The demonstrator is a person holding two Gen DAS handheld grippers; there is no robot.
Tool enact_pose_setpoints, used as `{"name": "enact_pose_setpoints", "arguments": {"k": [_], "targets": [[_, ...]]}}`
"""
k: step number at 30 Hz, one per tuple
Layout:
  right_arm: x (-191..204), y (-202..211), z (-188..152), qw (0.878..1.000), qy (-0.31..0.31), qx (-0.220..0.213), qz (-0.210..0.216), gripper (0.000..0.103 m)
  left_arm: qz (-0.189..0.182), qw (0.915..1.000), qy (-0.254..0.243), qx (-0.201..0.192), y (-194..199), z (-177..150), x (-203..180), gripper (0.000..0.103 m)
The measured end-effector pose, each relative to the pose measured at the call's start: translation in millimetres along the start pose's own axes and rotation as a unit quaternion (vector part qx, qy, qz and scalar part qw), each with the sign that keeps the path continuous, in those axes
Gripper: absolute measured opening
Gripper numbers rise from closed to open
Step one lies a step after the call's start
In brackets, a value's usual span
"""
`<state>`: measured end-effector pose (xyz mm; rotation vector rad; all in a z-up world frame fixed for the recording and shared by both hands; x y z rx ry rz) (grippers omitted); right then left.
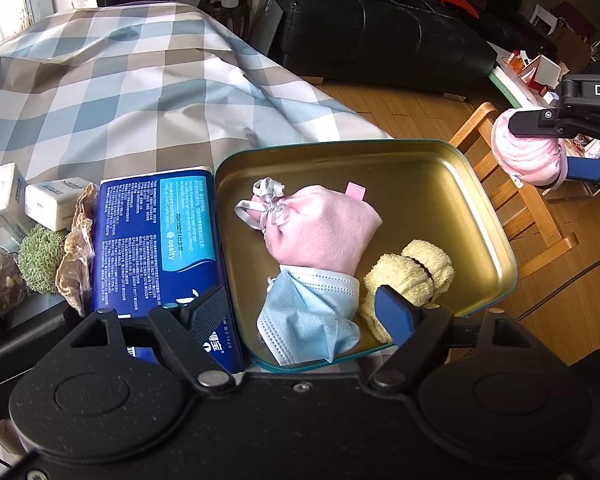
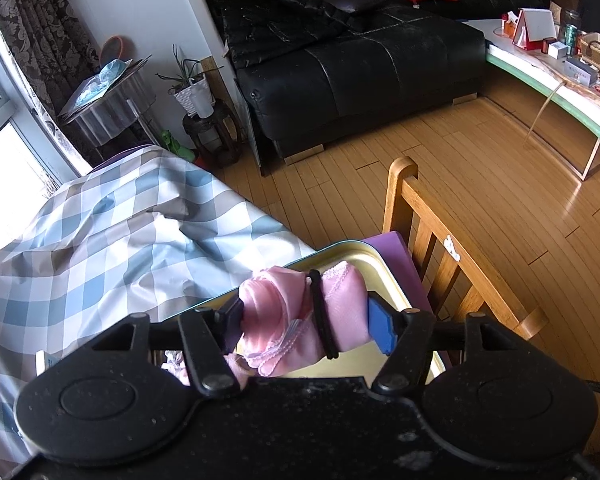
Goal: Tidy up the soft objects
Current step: 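Lower the blue mask into the tray and open left tool while right tool releases pink bundle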
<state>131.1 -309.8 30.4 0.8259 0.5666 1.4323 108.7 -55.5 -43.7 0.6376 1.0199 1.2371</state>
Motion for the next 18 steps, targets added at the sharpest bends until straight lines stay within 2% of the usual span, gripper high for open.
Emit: {"name": "enact_pose_setpoints", "arguments": {"k": [6,18], "targets": [[0.3,0.6,-0.5,1.000,-0.006,-0.001,-0.002,0.068,0.000,1.0000,-0.004,-0.001,0.8,-0.9,-1.8,0.077],[1.3,1.7,-2.1,1.000,-0.006,-0.002,-0.001,0.068,0.003,1.0000,-0.008,-0.001,1.1,-3.0,-3.4,0.077]]}}
Point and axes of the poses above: each gripper's, at about its wrist camera, not at the fingertips, and y roughly against the way its jaws point, x to its left, z to its top, the point moved 2 cm from there along -y, roughly the way its jaws point, and after that the axes turned 11 degrees about y, right-handed, at the moved point
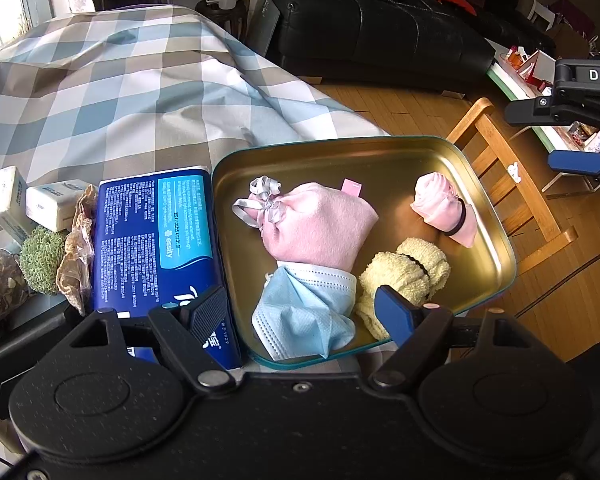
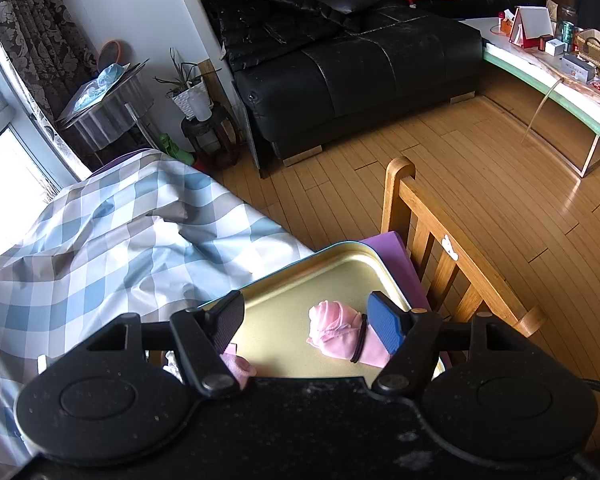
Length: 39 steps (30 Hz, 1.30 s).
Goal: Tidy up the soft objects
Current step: 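Lower the blue mask into the tray and open left tool while right tool releases pink bundle, then move both open tools back over the items on the bedspread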
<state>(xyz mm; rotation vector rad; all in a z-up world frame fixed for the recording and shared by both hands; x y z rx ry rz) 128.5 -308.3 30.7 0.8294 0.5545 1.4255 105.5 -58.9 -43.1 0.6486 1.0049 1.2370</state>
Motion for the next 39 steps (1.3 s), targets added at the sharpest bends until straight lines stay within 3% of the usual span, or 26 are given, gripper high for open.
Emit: {"name": "enact_pose_setpoints", "arguments": {"k": [20,26,28,30,31,35,39], "targets": [[13,2,-3,0.998,0.050,-0.011,-0.021,0.070,0.017,0.9997,0.006,-0.016,19,-5,12,0.077],[30,16,-8,0.994,0.089,-0.059,-0.016,0.075,0.033,0.9988,0.016,-0.032,32,-6,31,0.077],[35,26,-9,0.991,0.099,-0.089,0.001,0.082,0.040,0.9982,0.022,-0.038,38,-5,40,0.077],[40,38,-11,0.987,0.099,-0.123,0.016,0.101,0.047,0.9974,0.031,-0.045,43,-5,52,0.077],[43,42,-14,0.985,0.096,-0.138,0.022,0.103,0.051,0.9969,0.035,-0.048,46,-4,58,0.077],[57,58,-24,0.977,0.099,-0.182,0.040,0.103,0.073,0.9936,0.056,-0.065,58,-1,86,0.077],[81,63,-38,0.972,0.127,-0.196,0.017,0.103,0.095,0.9888,0.079,-0.084,71,5,116,0.077]]}}
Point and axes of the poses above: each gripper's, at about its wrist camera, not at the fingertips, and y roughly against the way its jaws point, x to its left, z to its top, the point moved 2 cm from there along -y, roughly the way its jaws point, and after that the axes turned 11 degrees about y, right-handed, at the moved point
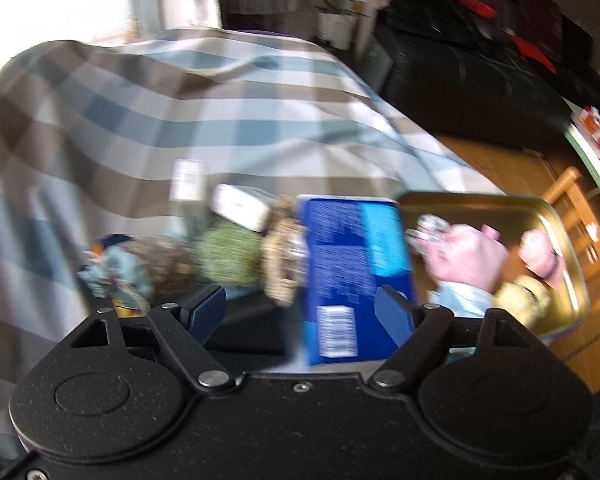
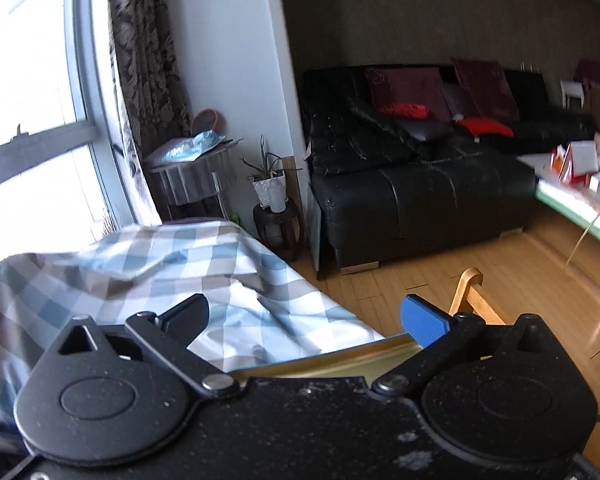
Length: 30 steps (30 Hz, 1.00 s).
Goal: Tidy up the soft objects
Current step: 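Move both open tools back over the items on the bedspread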
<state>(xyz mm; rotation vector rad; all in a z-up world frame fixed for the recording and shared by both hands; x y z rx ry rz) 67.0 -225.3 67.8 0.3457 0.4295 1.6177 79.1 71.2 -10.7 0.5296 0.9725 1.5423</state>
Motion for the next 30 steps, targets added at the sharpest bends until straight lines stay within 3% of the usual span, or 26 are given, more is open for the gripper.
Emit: {"name": "enact_pose_setpoints", "arguments": {"k": [3,8,13,20,27,30], "targets": [[23,3,-10,0.999,0.033,-0.001,-0.007,0.103,0.017,0.9996,0.014,-0.016,4,10,23,0.077],[72,12,-33,0.995,0.085,0.015,0.052,0.103,0.044,0.9976,0.037,-0.039,8,26,60,0.079],[119,23,-60,0.987,0.083,0.064,0.123,0.102,0.068,0.9948,0.054,-0.052,4,43,93,0.080],[189,43,-79,0.975,0.065,0.092,0.191,0.102,0.085,0.9903,0.092,-0.061,-8,70,133,0.081],[237,29,-77,0.964,0.061,0.120,0.228,0.093,0.119,0.9897,0.056,-0.056,-27,97,142,0.089],[254,18,-76,0.962,0.076,0.128,0.230,0.090,0.110,0.9909,0.057,-0.053,-30,105,147,0.089]]}}
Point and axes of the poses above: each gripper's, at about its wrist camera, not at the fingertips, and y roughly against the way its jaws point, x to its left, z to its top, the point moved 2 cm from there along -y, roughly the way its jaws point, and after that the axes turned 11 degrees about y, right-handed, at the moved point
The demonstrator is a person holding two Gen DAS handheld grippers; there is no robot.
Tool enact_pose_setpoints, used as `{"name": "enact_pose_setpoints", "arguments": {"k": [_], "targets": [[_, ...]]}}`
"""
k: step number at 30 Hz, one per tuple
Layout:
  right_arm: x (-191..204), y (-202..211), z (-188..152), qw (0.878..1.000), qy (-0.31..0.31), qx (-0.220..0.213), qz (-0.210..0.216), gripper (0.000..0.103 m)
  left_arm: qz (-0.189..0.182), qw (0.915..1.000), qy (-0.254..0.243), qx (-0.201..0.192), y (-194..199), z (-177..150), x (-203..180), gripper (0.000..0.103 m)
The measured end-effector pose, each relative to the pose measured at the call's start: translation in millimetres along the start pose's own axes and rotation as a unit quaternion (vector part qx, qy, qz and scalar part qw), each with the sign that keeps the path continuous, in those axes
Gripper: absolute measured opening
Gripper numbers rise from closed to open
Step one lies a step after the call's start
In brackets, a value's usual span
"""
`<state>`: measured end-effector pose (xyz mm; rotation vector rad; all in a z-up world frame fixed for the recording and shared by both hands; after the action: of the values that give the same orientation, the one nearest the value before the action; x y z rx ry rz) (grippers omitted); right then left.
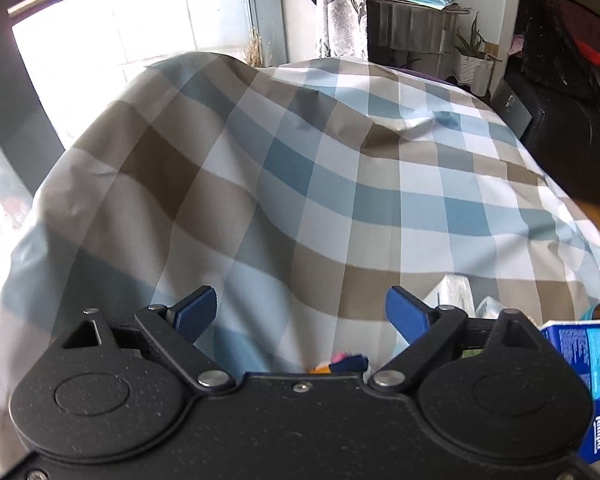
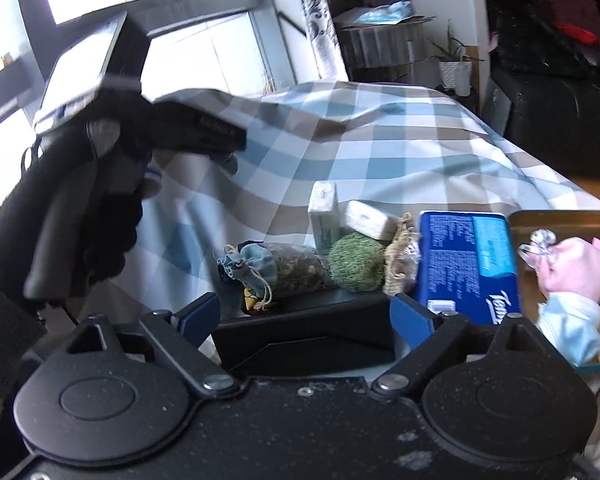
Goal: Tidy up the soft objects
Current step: 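Move both open tools back over the items on the bedspread, then grasp the teal drawstring seed pouch with the right tool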
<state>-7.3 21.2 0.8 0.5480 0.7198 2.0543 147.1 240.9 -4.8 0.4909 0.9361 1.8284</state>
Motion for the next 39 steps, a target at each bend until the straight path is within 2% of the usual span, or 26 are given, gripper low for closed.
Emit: {"name": "enact_pose_setpoints", "arguments": {"k": [4,9,13,21,25,31,33,35,39], "targets": [[7,-26,5,1.000,0.013,0.019,-0.001,0.088,-0.016,0.9991,0.028,0.026,-9,-3,14,0.089],[-1,-54,15,1.000,0.002,0.023,-0.021,0.083,0.015,0.9986,0.033,0.038,-18,-11,24,0.088],[-18,-72,32,0.999,-0.004,0.019,-0.047,0.080,-0.004,0.9975,0.053,0.048,-17,-7,26,0.088],[-44,-111,68,0.996,0.025,0.024,-0.086,0.072,-0.017,0.9961,0.065,0.058,-19,-7,27,0.088],[-44,-128,77,0.995,0.042,0.025,-0.088,0.068,-0.024,0.9947,0.075,0.066,-20,-6,29,0.088],[-38,-163,86,0.989,0.070,0.044,-0.121,0.062,-0.026,0.9936,0.088,0.066,-22,-4,32,0.088],[-32,-173,85,0.989,0.079,0.054,-0.113,0.058,-0.025,0.9933,0.093,0.064,-22,-4,33,0.088],[-23,-179,86,0.990,0.090,0.045,-0.094,0.058,-0.021,0.9933,0.095,0.061,-21,-3,35,0.088],[-4,-187,90,0.992,0.110,0.054,-0.041,0.058,-0.017,0.9935,0.098,0.056,-21,-2,37,0.088]]}}
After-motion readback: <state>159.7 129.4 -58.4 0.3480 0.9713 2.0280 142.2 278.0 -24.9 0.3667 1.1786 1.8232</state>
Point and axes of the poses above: each gripper's, at about its wrist camera, not at the fingertips, and y roughly against the way its jaws point, x to its left, z to its top, the point moved 2 cm from there along -y, roughly the way its jaws point, and after that the axes turned 11 degrees about y, right-handed, at the moved point
